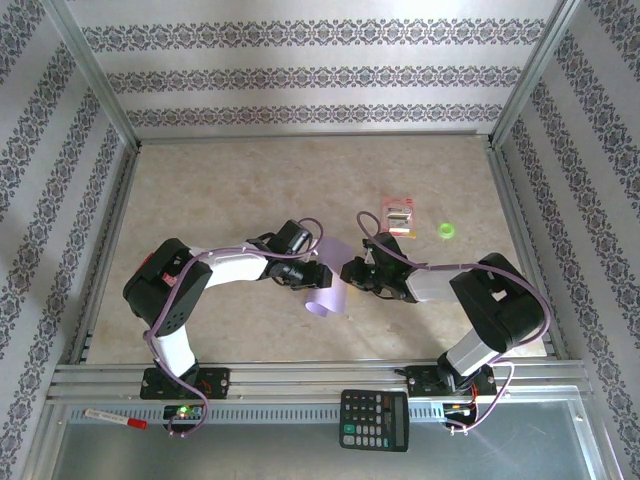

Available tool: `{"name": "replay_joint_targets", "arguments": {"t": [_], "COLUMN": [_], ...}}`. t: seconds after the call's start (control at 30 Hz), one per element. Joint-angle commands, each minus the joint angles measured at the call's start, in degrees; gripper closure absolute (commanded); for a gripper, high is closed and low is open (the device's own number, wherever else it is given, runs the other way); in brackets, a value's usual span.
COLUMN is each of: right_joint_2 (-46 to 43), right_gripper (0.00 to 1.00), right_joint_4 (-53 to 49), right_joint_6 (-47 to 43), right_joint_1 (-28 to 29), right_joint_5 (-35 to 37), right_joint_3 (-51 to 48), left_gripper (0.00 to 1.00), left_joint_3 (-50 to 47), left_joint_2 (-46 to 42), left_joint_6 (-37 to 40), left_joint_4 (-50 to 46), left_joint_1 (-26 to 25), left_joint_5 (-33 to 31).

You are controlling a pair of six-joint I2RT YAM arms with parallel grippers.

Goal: Fold a paper plane with a square sheet of paper (pick it up from the middle)
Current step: First fold in half a square sheet of paper at the center of the table.

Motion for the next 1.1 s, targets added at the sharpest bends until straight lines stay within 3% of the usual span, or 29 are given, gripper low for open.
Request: {"name": "replay_joint_targets", "arguments": {"t": [0.0,0.33,0.77,1.07], "right_joint_2": [4.5,0.9,-13.6,-9.8], "right_gripper": [0.85,0.81,0.63,0.61], "right_joint_4": [8.0,6.5,-16.2,-14.3], "right_joint_6": [2.5,1.1,-15.3,-12.6], "right_joint_1": [4.2,2.8,-6.6,-3.3], "right_joint_5": [-2.1,-3.1,-2.7,-5.0], "right_joint_3": [1.7,0.4,0.1,2.5], "left_gripper": [0.52,0.71,0.84,0.89], "left_joint_3": [0.7,-3.4,-7.3,-8.6], "left_joint_2": [1.4,0.6,-1.3,-1.8], "left_joint_6": [-1.3,-3.5,-4.8,-8.1], "left_joint_4": [2.2,8.9,11.5,14.3], "left_joint_1": [-0.8,-0.4,0.3,0.3], "left_joint_5": [1.8,2.5,5.7,7.9]}}
